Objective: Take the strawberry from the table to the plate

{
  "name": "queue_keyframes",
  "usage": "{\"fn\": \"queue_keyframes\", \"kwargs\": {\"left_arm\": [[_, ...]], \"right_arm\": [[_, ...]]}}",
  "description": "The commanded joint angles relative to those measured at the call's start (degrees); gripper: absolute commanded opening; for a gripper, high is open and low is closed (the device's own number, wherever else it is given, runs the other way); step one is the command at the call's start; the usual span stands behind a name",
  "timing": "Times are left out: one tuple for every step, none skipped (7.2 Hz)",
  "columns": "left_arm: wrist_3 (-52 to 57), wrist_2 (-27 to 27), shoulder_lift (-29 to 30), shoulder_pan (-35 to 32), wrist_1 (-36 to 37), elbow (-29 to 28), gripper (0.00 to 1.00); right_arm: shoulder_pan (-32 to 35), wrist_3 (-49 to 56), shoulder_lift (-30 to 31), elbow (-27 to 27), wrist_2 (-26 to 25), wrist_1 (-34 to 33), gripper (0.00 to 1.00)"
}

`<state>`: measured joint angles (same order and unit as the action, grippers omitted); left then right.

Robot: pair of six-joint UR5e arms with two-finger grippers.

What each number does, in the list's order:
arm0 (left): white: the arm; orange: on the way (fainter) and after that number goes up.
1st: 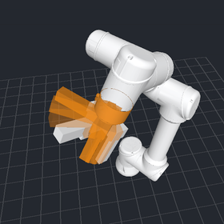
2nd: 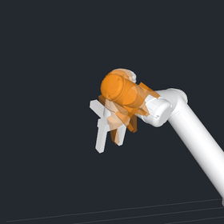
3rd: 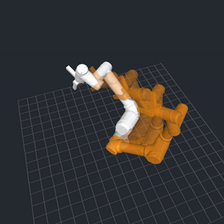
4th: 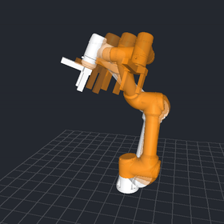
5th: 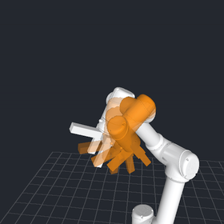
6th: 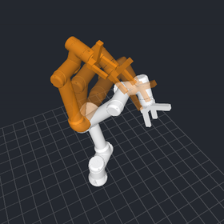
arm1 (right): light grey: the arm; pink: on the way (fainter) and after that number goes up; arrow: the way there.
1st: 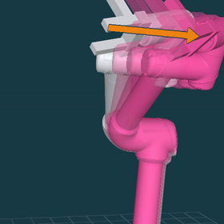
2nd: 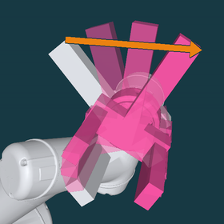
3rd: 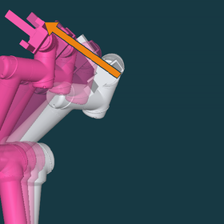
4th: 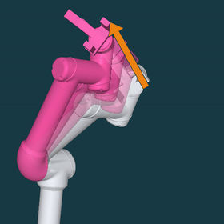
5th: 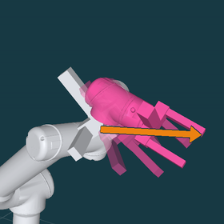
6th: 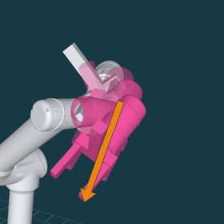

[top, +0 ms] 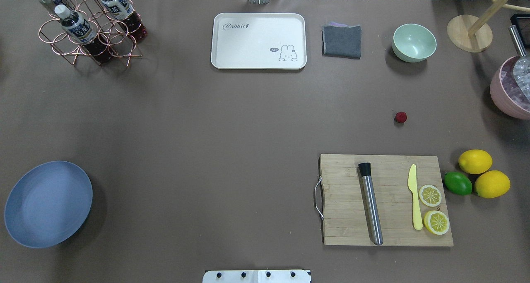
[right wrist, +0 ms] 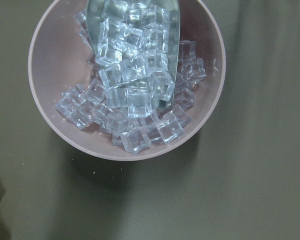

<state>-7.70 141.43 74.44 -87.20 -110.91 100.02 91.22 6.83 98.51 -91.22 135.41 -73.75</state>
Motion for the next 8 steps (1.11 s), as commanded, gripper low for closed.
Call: {"fn": "queue_keyframes", "kwargs": {"left_arm": [[-7.0, -0.71, 0.97, 5.77, -1.57, -0.79, 0.97], [-14.46, -3.07, 1.06, 8.86, -5.68, -0.79, 0.97], [-17.5, -5.35, 0.8, 14.37, -9.98, -0.79, 0.98], [-19.53, -6.68, 0.8, 18.95, -13.33, -1.83, 0.98], [-30.08, -7.83, 0.89, 22.91, -19.98, -2.1, 0.92], [-38.36, -10.27, 0.36, 29.3, -30.14, -3.93, 0.88], [-43.58, -13.17, 0.36, 34.15, -36.68, -6.04, 0.87], [-44.06, -15.63, 0.36, 36.9, -38.14, -7.02, 0.84]], "right_arm": [[-0.07, -3.64, 0.02, -1.58, 0.47, 0.53, 1.0], [-0.33, -5.49, -0.16, -3.07, 1.43, 0.45, 1.0], [-1.9, -8.82, -0.33, -4.13, 3.0, 0.54, 1.0], [-5.57, -13.03, -1.12, -5.53, 3.46, 0.54, 1.0], [-8.92, -19.08, -3.82, -6.16, 3.03, 0.54, 1.0], [-11.21, -22.01, -5.41, -6.16, 2.93, 0.54, 1.0], [-12.45, -23.6, -7.0, -6.16, 2.93, 0.63, 1.0], [-13.42, -24.92, -7.8, -6.25, 2.93, 0.8, 1.0]]}}
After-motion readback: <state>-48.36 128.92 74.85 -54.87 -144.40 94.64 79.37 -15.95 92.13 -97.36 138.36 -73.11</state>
